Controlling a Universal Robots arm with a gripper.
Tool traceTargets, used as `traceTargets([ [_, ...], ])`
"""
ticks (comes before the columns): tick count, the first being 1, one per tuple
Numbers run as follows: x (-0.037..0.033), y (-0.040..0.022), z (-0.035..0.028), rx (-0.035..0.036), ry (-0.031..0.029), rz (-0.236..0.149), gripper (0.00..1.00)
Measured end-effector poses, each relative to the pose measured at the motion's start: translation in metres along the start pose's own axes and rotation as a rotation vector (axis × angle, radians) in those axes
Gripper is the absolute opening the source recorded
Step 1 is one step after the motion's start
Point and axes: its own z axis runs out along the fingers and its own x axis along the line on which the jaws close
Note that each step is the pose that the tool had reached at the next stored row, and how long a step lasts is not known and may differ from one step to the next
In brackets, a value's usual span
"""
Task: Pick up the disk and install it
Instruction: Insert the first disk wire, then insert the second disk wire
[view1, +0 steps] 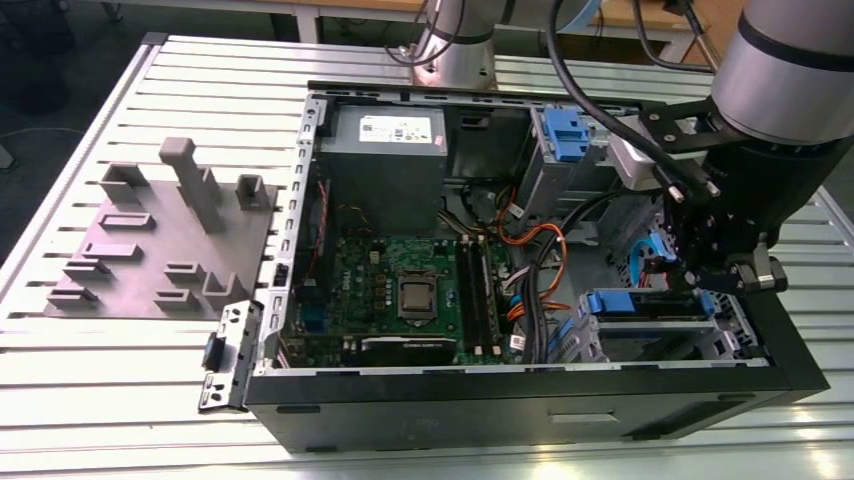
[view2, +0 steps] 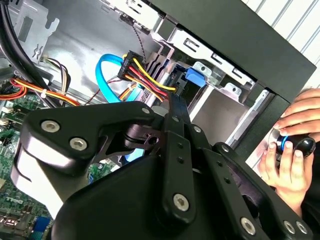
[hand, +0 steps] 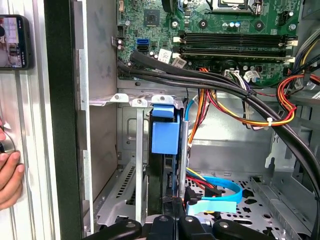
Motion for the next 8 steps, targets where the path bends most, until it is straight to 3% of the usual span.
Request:
traceTargets([
  [8, 0.0, 0.0, 0.0, -0.0002, 0.0, 0.0, 0.11],
])
